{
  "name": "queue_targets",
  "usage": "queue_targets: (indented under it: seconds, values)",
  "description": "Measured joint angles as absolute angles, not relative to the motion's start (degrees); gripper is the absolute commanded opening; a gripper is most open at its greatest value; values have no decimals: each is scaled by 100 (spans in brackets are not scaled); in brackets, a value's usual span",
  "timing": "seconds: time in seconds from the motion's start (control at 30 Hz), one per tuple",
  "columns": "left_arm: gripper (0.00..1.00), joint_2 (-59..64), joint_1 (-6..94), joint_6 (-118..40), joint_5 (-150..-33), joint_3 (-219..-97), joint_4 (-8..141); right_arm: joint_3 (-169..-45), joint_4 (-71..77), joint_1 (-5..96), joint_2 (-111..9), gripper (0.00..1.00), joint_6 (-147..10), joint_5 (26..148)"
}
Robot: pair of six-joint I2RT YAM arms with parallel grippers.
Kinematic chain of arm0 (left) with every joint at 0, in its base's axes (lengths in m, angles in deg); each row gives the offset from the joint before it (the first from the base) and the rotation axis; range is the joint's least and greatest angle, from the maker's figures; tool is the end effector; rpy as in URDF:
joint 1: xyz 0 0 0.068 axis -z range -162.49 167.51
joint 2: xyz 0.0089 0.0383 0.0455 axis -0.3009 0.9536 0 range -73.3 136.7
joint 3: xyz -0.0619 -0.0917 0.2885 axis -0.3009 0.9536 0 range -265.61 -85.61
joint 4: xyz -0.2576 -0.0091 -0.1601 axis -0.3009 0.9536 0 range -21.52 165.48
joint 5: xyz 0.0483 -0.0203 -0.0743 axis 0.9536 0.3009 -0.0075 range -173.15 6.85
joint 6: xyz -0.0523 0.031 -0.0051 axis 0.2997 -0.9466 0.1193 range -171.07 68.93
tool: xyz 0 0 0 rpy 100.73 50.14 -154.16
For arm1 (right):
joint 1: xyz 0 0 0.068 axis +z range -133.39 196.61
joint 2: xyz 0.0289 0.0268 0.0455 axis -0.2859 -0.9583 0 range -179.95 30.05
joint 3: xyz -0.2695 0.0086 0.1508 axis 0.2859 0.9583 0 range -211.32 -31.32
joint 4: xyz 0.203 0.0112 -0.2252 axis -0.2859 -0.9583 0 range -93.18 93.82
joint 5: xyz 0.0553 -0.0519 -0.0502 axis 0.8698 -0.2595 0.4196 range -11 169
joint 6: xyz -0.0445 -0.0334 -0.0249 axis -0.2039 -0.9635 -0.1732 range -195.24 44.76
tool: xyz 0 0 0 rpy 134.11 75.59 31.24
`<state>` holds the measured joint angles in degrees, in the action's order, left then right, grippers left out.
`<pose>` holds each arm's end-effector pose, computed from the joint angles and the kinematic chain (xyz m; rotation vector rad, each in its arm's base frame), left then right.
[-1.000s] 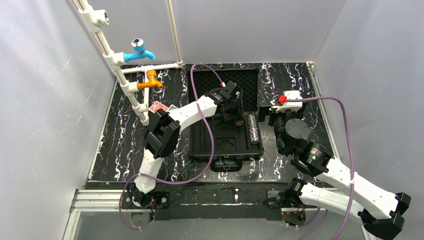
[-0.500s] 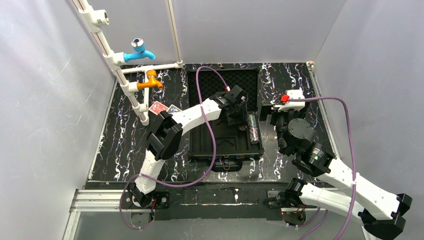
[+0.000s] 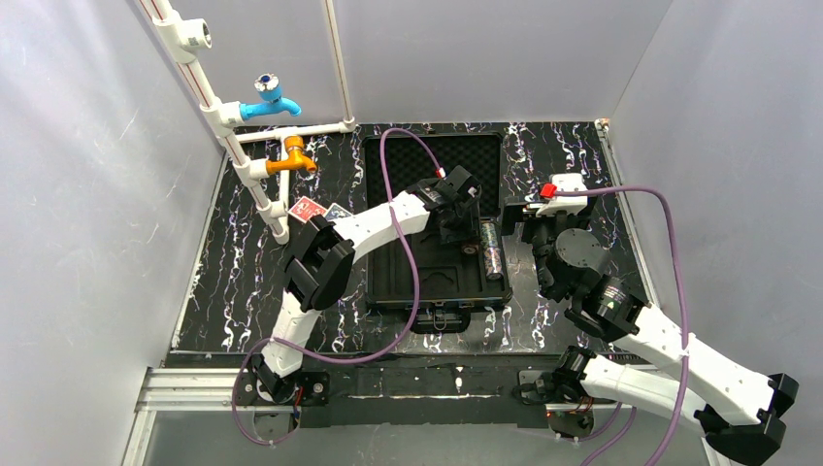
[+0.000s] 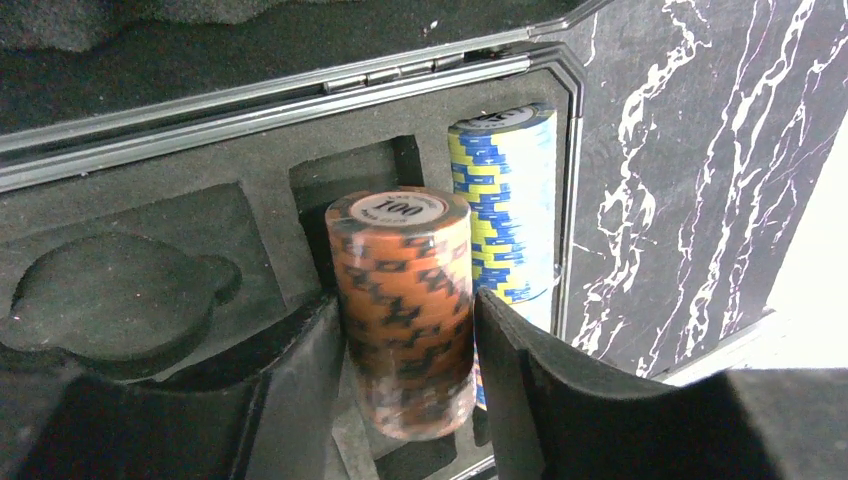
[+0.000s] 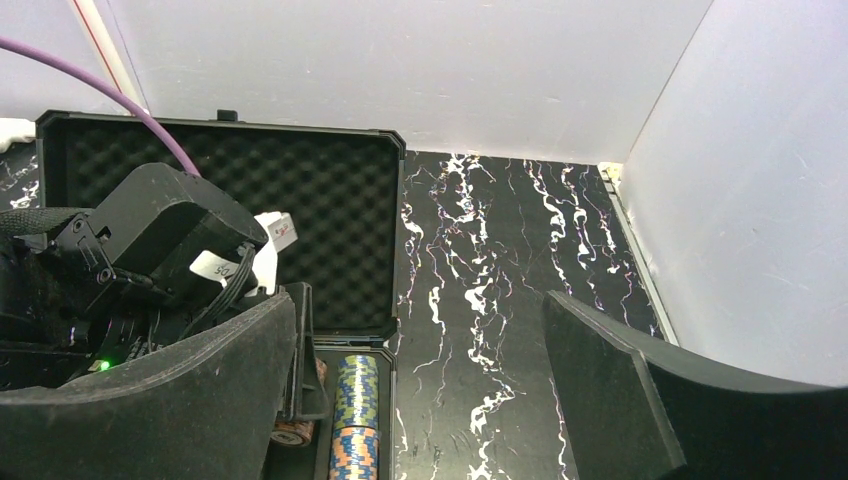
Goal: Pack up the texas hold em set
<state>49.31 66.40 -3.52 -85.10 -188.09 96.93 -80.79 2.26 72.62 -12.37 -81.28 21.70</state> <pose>0.3629 -0.4182 0.2343 0.0468 2.5812 -0.7571 0.1300 0.1242 0.4212 0.0000 1.5192 -0.0396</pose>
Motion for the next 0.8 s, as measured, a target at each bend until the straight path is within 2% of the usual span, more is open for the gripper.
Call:
queue_targets:
  seconds: [0.17,0.27,0.67,0.8]
  values:
    - [63,4931,6640,-334,-8480,-18813,9640,-8079,226,7262,-1250,100,-8126,2170]
    - [66,4931,6668,-343,-8427,-18818,9586,-8079,219,7262,-1278,100,-8124,2173]
    - [66,4699,6701,-485,-8182,-18757,9669,-8079,60,7262,-1361,100,-8104,2177]
    - [58,4275,6716,-536,-8005,-18468,9736,-8079,58,7262,-1366,100,-8089,2177]
